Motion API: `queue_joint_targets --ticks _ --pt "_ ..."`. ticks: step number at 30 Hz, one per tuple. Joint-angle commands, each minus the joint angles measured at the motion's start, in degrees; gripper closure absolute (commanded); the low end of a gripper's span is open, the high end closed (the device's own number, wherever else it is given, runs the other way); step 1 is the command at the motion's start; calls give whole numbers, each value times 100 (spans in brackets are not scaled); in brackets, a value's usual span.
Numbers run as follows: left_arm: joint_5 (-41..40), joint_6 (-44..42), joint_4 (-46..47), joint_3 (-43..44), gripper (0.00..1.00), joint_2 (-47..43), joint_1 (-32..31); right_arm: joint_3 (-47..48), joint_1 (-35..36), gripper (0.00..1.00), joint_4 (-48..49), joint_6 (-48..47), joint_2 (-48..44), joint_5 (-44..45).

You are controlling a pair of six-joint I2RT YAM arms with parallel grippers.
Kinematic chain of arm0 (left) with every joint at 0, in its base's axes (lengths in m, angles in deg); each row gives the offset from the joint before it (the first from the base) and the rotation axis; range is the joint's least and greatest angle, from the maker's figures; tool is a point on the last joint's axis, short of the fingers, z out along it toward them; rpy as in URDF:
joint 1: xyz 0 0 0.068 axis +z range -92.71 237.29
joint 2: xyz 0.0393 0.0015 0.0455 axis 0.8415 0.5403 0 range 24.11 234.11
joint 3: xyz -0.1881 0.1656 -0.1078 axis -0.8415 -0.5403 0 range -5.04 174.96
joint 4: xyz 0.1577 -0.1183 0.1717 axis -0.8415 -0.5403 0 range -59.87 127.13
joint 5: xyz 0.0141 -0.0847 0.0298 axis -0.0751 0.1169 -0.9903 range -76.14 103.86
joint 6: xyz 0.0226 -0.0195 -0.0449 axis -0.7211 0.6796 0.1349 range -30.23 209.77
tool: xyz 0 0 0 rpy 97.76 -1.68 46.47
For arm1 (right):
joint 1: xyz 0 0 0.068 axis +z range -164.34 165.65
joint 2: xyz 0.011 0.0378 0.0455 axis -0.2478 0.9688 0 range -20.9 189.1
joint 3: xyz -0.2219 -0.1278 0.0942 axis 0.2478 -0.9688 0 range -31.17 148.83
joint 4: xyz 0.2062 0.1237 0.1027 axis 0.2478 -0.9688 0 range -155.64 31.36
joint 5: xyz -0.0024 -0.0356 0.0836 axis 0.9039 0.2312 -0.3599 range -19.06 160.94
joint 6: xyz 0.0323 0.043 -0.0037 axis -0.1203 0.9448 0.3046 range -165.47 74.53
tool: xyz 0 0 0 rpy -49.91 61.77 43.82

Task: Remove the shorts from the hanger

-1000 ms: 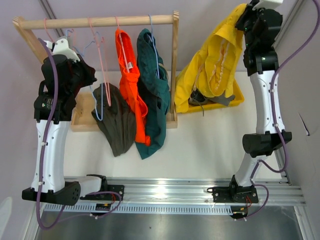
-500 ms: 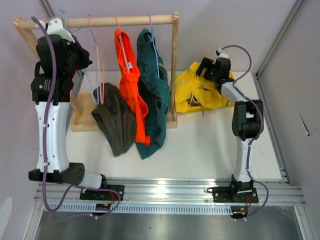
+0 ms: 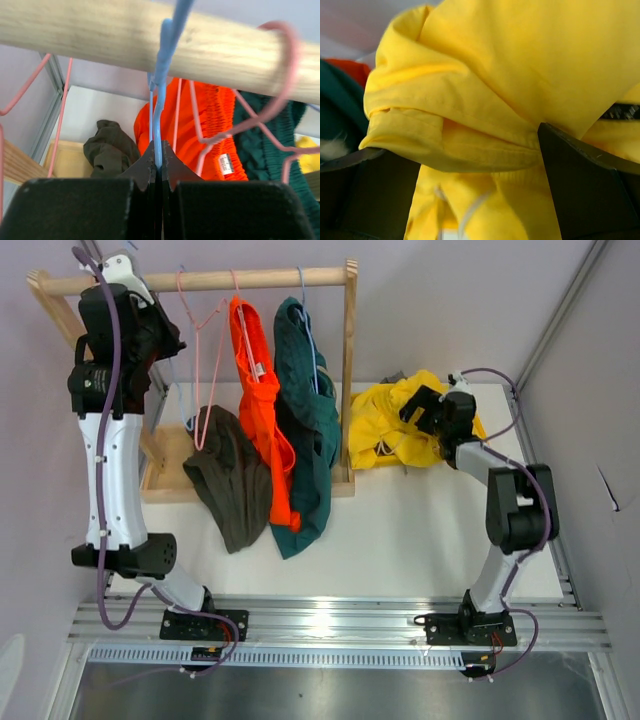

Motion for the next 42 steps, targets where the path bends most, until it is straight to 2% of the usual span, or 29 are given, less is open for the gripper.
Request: queue_joint_targets --ticks 1,5,9,12,13,17,18,19,21,22,23,24,28,30,35,37,40,41,42 --pt "86 -128 51 249 100 320 158 -821 -61 1 212 229 -1106 -96" --pt "139 -110 -29 118 100 531 167 -1831 -26 1 116 141 -2240 -183" --pt "113 -75 68 -304 100 505 167 -2159 307 1 -551 -307 -3444 264" --pt "148 -22 156 -673 75 408 352 -2168 509 1 -1140 -544 -4279 458" --pt "157 -5 182 -882 72 338 369 -2159 536 1 -1386 -553 -4481 476" --pt "201 31 314 -1156 70 198 387 -2002 668 1 -1879 -650 -5369 520" --pt "218 31 323 -1192 67 171 387 -1940 694 1 -1967 -702 -5449 555" --pt "236 31 323 -1279 67 153 396 -1896 738 1 -2273 -720 -5528 564" --pt "280 31 332 -1350 74 74 387 -1773 791 1 -2442 -782 -5730 599" --pt "280 31 332 -1437 72 57 396 -1703 852 1 -2591 -791 -5792 625" --pt "297 31 314 -1473 68 30 387 -1658 879 1 -2679 -799 -5854 651" --pt "324 40 297 -1508 54 -31 396 -1632 914 1 -2741 -808 -5959 669" --pt "403 48 437 -1911 36 -382 387 -1360 1265 1 -2970 -931 -6267 783" --pt "421 75 507 -2079 26 -715 387 -1167 1564 1 -3031 -1019 -6337 705" --pt "666 145 508 -2299 18 -1296 378 -210 2591 0 -3110 -1493 -6180 213" --pt "745 154 446 -2335 10 -1559 378 237 3346 1 -3190 -1625 -5900 282" --pt "877 171 341 -2352 1 -1928 378 661 4594 1 -3146 -1932 -5356 817" --pt "921 180 288 -2370 1 -2017 378 758 4936 1 -3111 -2160 -5171 1132" --pt "965 163 262 -2379 1 -2113 378 855 5592 1 -3093 -2258 -4951 1683"
